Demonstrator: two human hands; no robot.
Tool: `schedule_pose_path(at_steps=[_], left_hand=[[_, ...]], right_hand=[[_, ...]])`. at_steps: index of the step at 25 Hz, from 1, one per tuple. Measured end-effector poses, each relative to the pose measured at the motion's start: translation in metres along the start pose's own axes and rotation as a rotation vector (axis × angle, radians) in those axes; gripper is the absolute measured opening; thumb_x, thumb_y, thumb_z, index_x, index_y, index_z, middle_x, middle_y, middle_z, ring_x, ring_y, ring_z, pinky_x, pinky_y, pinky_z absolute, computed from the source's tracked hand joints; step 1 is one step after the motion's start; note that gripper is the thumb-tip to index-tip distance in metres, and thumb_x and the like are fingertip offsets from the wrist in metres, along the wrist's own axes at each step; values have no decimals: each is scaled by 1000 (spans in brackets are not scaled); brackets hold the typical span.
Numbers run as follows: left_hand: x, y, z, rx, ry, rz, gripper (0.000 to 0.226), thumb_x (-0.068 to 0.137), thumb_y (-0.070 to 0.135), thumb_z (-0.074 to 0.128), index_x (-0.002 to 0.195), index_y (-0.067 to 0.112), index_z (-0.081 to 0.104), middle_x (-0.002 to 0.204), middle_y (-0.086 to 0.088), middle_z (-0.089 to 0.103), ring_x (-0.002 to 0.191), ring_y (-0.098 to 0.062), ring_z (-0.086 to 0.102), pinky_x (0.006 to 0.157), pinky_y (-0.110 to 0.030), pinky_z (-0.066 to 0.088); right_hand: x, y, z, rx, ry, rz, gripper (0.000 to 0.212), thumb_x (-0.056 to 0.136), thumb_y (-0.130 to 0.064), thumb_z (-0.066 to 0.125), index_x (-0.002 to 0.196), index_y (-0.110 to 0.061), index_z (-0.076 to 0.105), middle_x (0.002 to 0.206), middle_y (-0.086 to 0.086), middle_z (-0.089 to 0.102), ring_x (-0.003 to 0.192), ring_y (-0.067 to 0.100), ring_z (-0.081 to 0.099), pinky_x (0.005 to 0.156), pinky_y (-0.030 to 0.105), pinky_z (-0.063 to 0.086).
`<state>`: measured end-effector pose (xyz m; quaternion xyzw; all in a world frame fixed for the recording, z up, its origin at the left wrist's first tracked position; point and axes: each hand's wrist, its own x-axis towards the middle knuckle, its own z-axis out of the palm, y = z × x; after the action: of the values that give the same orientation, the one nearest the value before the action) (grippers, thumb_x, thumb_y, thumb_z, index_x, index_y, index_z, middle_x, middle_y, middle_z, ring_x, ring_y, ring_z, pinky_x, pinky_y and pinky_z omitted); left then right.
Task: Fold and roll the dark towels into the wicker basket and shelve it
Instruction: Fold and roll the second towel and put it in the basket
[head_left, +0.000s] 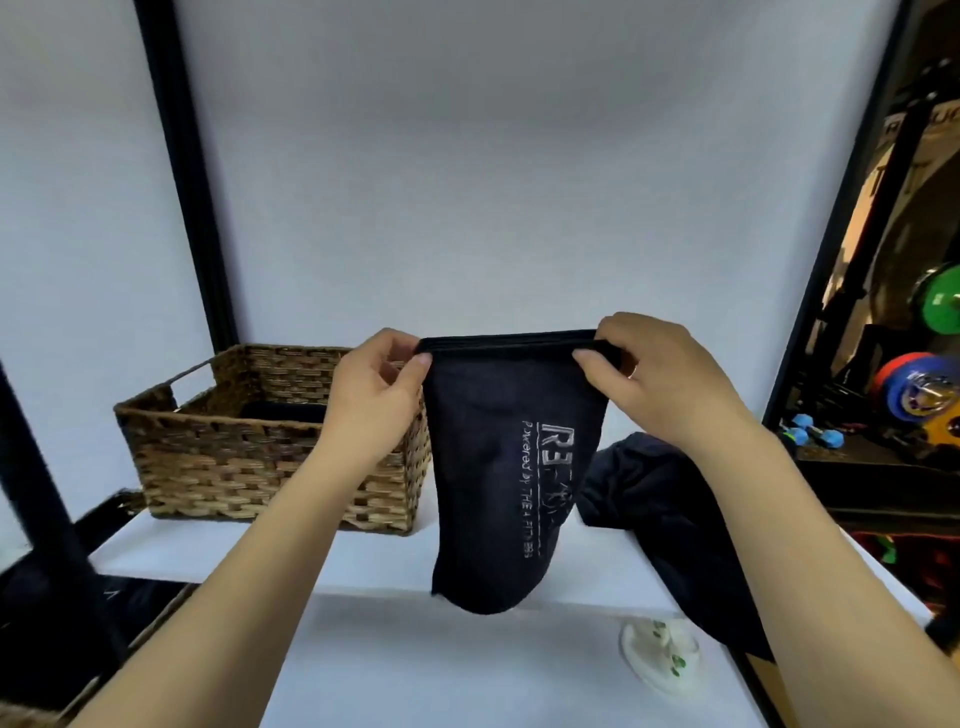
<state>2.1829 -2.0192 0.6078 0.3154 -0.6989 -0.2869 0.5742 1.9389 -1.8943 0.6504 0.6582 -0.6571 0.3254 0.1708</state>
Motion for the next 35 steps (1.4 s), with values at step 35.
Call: schedule_pose_path(at_steps=[35], left_hand=[[-5, -112, 59, -49, -333, -106, 19, 103, 6, 51, 100, 24, 56, 102, -3, 68, 88, -12, 73, 77, -34, 59]], right_hand=[[-14, 86, 136, 961, 21, 495, 16, 93, 10, 58, 97, -4, 66, 97, 7, 72, 88, 25, 73, 88, 38, 59]])
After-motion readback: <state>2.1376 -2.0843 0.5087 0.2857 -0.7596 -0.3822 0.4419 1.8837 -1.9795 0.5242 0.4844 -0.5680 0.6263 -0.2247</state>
